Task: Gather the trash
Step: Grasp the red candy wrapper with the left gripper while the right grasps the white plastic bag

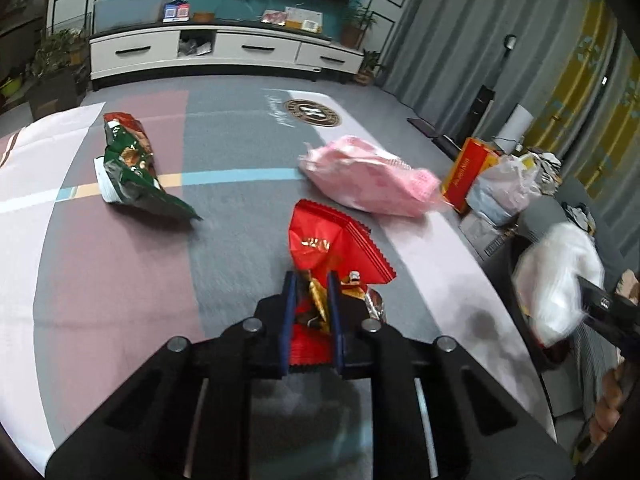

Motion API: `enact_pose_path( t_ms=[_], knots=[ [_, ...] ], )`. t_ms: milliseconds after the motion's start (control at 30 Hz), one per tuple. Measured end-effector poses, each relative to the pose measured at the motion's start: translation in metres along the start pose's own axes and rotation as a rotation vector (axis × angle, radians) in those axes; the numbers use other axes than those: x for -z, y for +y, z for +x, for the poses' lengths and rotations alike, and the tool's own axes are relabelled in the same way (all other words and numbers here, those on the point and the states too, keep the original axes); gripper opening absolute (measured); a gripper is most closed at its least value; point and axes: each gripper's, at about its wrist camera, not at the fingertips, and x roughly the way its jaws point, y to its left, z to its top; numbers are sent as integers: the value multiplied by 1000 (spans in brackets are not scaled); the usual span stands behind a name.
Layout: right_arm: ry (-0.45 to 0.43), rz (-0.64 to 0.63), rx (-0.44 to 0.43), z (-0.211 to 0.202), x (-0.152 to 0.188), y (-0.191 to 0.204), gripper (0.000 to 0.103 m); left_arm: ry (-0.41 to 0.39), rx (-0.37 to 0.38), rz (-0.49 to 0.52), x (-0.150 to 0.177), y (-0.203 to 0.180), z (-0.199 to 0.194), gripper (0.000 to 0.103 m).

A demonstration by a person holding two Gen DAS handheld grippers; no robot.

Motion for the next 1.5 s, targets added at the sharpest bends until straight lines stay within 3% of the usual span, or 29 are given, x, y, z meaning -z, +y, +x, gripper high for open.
enact_pose_path(
  t_ms=[433,700,1200,1367,1400,1467,1500],
  knots=[
    [-17,-32,53,-20,6,-8,15,-1,8,11,45,-54,-60,17],
    [-59,-62,66,-48,7,-15,15,-30,-10,57,53,-93,-82,17],
    [-144,-29,80,-96,5,-50,15,-41,6,161,47,-170,-84,17],
    [-146,2,82,-103,5,-65,15,6,22,170,51,-177,-73,15],
    [-147,9,82,-104,4,-68,15,27,28,172,53,-177,-70,20],
    [-151,13,82,-107,4,-72,15,62,28,173,63,-172,-66,78],
    [-154,15,81,-108,4,-73,15,67,15,186,70,-169,-65,78]
  ],
)
